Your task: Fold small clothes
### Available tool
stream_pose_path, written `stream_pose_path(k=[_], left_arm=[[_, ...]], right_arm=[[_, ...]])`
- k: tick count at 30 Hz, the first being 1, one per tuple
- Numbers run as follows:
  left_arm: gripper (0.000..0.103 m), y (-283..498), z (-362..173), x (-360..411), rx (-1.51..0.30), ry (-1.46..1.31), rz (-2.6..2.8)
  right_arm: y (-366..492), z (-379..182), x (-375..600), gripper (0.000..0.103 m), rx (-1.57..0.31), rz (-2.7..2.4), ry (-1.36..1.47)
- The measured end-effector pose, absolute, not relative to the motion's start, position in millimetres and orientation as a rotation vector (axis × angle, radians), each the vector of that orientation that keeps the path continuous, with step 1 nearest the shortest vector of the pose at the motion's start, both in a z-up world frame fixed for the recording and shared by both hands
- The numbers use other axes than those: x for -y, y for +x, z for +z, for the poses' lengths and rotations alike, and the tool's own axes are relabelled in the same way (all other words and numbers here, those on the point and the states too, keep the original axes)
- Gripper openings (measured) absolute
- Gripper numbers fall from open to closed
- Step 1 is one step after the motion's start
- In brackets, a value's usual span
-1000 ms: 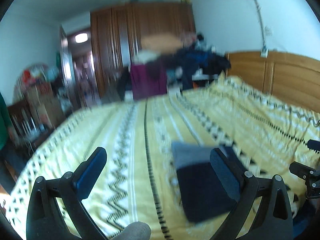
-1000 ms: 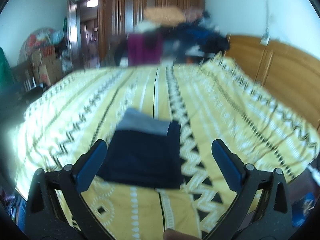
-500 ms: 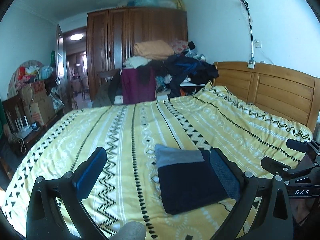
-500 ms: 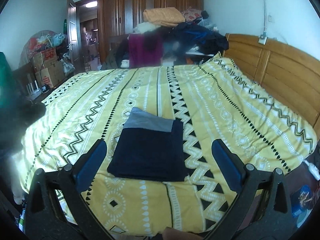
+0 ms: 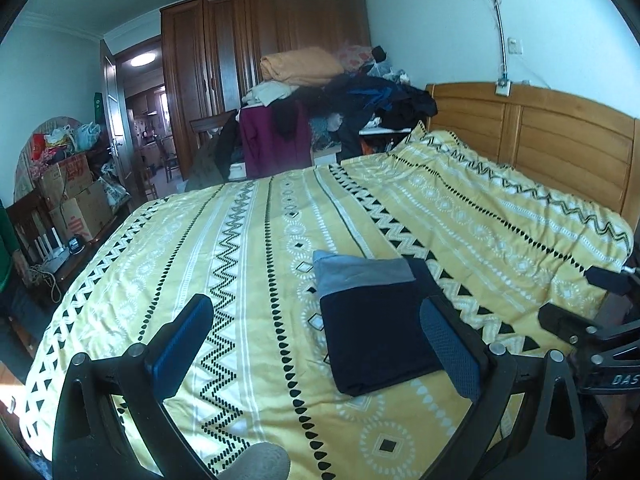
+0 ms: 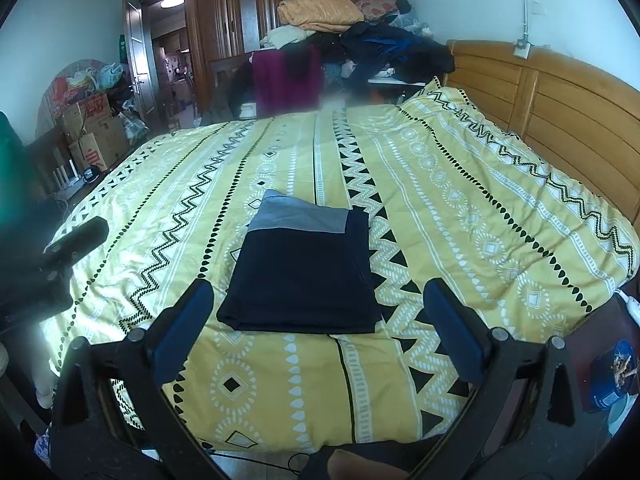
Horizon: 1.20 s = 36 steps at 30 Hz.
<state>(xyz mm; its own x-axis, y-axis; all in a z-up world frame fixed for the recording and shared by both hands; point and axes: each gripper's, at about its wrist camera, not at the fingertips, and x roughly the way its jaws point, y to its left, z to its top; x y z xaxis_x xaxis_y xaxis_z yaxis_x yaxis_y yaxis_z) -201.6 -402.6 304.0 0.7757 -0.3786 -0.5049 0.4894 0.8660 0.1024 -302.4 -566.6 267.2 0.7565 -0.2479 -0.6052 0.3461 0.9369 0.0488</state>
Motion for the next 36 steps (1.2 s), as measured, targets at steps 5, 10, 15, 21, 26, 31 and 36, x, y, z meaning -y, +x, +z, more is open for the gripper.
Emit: stream_pose_path(k=[5,10,15,21,26,31,36], left_arm=[[0.103,-201,299,407,-0.511,0.255,-0.461],[0.103,-198,298,408,-0.518,0.262,-0.459],[0.103,-196,293,410,-0.531,0.27,-0.464],[0.103,-189,291,406,-0.536,0.258,-0.458],[0.103,-185,286,406,-0.551,0.264,-0.458],[0.103,-181,283,407,-0.563,0.262,-0.462],[0.103,-178,281,408,-0.571,0.262,-0.463]], right_arm=[[-302,265,569,0.103,-0.642,-0.323,0.162],[-297,257,568,0.103,-0.661,-0.312,0.164],[-291,249,568,0.103,-0.692,-0.295,0.175],[-283,246,574,0.103,-0.695,-0.3,0.195],[-277,241,576,0.103,-0.711,-0.287,0.212],[-274,237,575,0.103,-0.721,-0.279,0.215],[-273,240,574,0.103,-0.711,-0.284,0.201]])
